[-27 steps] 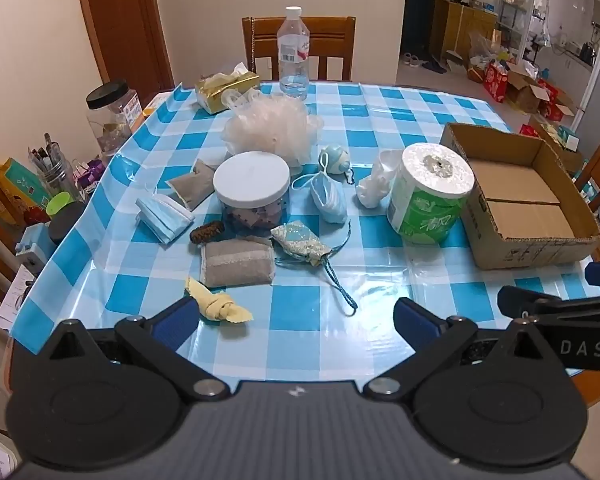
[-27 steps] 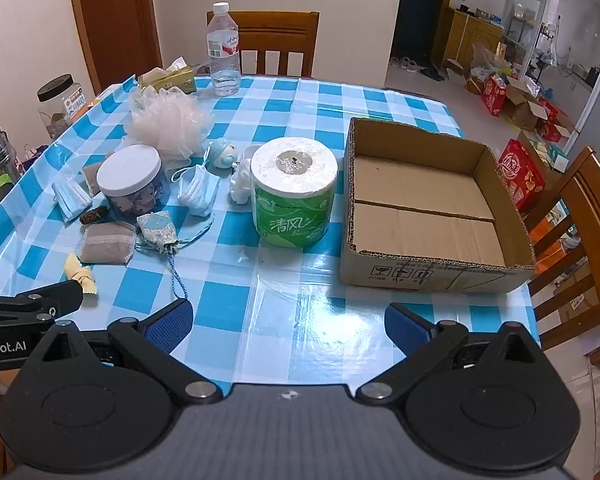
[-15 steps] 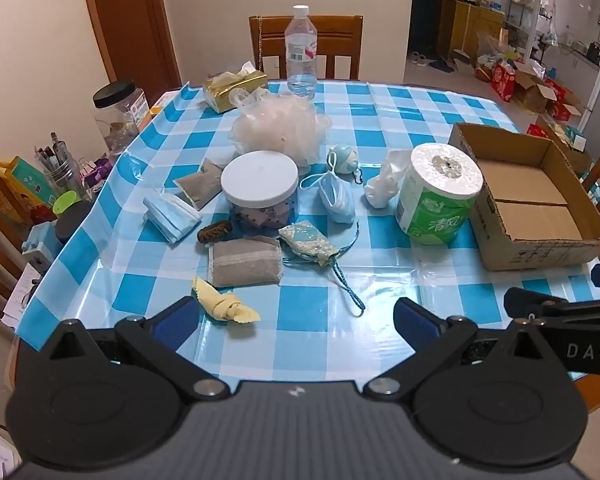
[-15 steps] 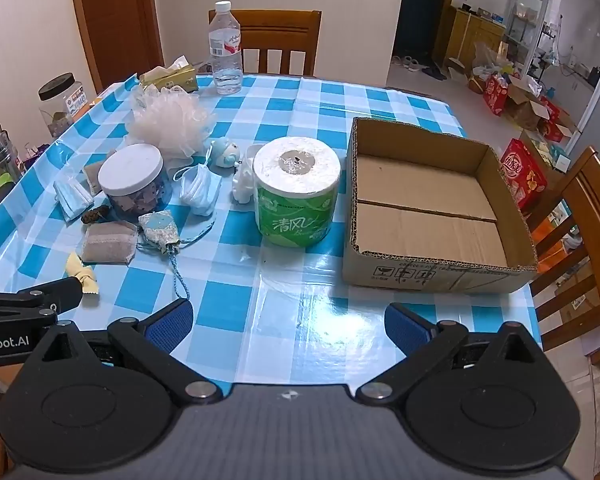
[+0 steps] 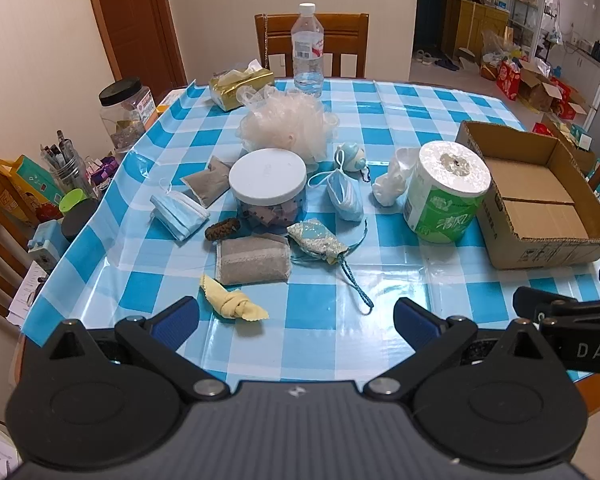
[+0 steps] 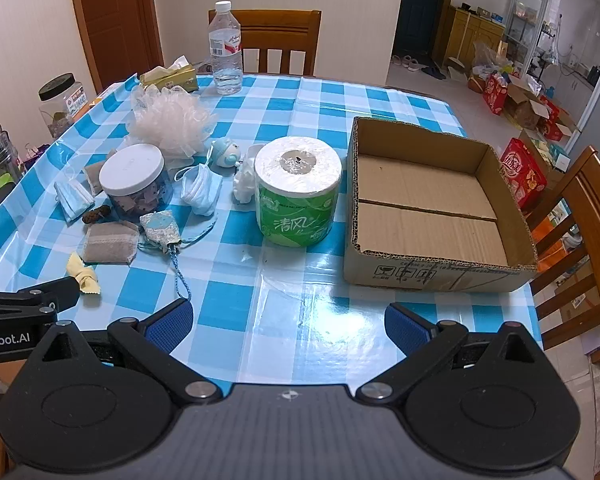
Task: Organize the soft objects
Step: 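Move both tools over the table toward the soft items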
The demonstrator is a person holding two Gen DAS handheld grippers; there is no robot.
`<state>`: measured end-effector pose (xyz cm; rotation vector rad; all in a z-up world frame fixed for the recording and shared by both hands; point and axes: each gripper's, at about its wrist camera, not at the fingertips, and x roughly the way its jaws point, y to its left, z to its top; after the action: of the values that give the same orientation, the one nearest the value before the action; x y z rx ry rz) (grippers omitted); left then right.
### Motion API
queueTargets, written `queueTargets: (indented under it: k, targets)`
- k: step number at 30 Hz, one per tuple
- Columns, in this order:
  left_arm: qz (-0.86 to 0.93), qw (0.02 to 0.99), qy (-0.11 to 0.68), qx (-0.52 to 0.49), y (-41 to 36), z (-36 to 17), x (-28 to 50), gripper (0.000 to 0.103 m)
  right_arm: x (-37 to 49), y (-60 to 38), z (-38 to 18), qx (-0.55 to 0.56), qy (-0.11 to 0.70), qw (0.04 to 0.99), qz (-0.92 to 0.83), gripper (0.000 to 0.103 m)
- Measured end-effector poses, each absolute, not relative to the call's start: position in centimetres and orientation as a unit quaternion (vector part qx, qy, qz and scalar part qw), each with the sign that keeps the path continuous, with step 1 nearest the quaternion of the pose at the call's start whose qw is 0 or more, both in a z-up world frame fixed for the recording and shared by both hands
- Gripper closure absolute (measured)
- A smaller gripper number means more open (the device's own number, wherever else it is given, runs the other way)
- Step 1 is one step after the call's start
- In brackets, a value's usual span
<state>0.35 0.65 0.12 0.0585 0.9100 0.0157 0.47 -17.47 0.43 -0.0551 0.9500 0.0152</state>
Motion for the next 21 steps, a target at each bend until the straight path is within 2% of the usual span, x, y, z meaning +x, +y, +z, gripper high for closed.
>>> queueTargets:
  k: [21]
  targets:
    - [0.009, 0.9, 0.436, 0.031, 0.2, 0.59, -0.01, 0.001, 0.35, -17.53, 0.84, -0.027, 0.451, 0.892, 0.013, 0.0]
